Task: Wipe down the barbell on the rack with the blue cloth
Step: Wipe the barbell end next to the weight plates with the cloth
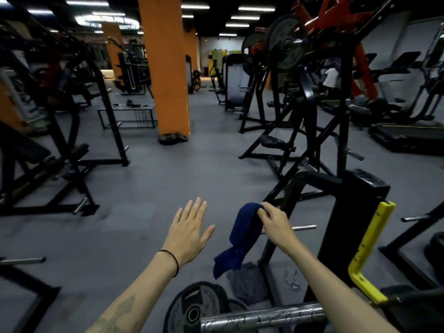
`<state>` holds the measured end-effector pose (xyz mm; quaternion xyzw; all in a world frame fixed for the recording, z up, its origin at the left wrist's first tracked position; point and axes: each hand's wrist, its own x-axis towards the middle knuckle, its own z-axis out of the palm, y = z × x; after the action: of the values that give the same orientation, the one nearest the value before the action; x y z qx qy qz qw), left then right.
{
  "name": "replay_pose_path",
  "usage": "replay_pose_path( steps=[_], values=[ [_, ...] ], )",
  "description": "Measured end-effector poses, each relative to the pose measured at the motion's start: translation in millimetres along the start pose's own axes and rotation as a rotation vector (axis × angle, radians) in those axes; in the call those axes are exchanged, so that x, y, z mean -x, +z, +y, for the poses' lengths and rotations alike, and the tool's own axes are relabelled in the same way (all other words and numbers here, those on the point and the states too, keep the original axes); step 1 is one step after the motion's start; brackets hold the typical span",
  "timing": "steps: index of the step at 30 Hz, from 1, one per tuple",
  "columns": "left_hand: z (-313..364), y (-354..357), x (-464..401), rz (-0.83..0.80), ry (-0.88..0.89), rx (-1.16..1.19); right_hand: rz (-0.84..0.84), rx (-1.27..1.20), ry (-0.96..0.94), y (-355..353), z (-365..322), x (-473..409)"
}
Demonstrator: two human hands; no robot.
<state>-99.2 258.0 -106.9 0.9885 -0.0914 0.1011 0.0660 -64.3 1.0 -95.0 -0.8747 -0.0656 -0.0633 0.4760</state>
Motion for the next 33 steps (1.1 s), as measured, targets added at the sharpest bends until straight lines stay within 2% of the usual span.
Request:
replay_pose_path(
  steps=[6,12,17,20,22,24,26,30,33],
  values=[
    [-17.9,33.0,44.8,-0.094,-0.061,-0.008,-0.175,-0.052,0.004,59.2,12.2,30.3],
    [-28.3,77.1,78.0,-0.198,-0.13,0.053,-0.24,-0.094,0.007,91.7,33.5,63.6],
    [-32.8,131.6,113.5,-0.321,-0.181,0.112,-0.308,0.019,-0.131,129.0,69.4,113.1],
    [-27.8,162.3,139.8,-0.404,-0.2,0.169,-0.456,0.152,-0.211,164.3,106.6,153.6],
    [-27.3,183.1,155.3,-0.435,-0.22,0.176,-0.532,0.33,-0.283,188.2,137.1,180.1],
    [-28.6,198.7,166.7,-0.464,-0.237,0.183,-0.534,0.464,-0.369,204.1,154.8,197.6],
    [-28.1,209.5,175.0,-0.491,-0.248,0.199,-0.523,0.487,-0.404,211.0,160.7,209.7],
    [-24.2,222.8,188.7,-0.534,-0.268,0.238,-0.454,0.389,-0.365,212.1,159.5,217.3],
    [-22.6,231.5,197.2,-0.52,-0.273,0.292,-0.407,0.423,-0.316,224.0,155.5,217.0]
  ],
)
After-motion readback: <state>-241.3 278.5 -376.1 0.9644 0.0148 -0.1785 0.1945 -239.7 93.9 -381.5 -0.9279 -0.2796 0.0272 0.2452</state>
